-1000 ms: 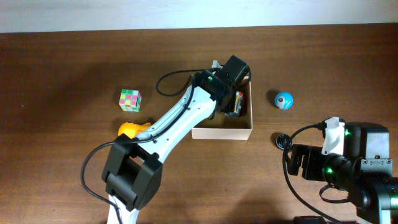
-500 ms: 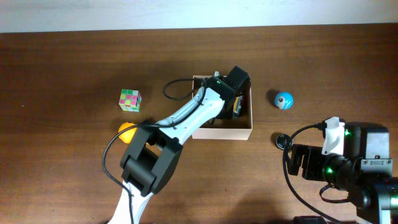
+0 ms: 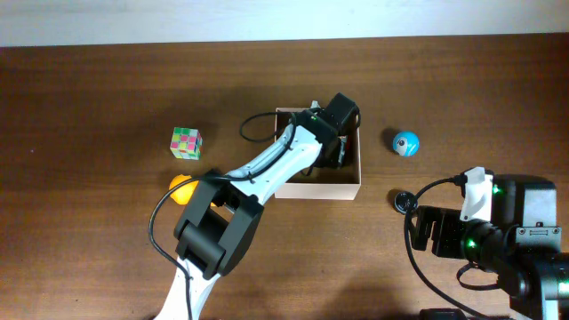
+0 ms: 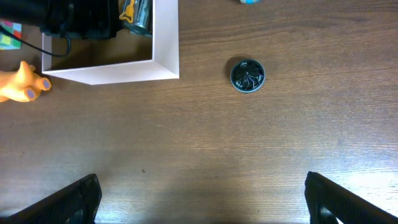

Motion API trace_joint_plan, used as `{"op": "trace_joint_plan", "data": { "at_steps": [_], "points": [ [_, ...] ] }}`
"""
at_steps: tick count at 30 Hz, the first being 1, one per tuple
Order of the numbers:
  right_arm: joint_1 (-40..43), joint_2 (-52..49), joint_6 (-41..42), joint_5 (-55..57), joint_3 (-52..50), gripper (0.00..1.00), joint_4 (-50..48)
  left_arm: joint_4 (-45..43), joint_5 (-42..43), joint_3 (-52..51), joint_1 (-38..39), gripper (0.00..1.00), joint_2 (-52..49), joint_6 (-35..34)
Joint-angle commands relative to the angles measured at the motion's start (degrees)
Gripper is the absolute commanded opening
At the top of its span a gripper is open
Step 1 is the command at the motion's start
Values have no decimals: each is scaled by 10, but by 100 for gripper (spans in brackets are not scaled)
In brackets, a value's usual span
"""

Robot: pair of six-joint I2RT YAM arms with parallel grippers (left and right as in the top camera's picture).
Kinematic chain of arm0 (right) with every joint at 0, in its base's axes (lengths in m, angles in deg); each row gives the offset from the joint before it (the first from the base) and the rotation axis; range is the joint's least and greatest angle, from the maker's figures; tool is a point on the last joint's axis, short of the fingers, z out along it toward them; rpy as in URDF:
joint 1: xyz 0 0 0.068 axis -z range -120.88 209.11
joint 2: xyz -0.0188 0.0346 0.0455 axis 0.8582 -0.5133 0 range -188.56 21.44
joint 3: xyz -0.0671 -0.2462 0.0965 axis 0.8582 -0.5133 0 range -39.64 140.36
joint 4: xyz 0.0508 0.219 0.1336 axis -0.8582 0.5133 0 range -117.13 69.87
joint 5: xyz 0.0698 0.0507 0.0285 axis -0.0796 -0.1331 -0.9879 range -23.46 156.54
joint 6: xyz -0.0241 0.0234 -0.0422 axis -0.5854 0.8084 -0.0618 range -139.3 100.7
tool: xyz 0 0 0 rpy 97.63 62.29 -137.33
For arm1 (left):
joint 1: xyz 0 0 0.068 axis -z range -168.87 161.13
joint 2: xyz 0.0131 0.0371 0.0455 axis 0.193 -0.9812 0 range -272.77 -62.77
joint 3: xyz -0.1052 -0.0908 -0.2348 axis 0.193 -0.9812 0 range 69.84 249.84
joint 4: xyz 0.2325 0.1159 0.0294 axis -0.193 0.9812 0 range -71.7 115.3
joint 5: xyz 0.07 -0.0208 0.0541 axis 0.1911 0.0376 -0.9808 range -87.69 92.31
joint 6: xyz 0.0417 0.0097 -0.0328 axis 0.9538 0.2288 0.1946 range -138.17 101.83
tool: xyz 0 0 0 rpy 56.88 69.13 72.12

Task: Pack container
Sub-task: 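Carry the truck into the white box and release it, then move left gripper to the Rubik's cube and grasp it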

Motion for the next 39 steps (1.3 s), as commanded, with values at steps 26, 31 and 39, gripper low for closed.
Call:
{"op": "trace_joint_plan", "data": {
  "at_steps": [26, 31, 39],
  "points": [
    [3, -39, -9, 5, 1, 99, 8, 18, 56, 46, 11, 4, 55, 96],
    [3, -39, -15, 5, 1, 99, 10, 65, -38, 46, -2, 38, 120, 96],
    [3, -38, -16, 5, 1, 99, 11, 173, -140, 46, -60, 86, 280, 96]
  ]
}}
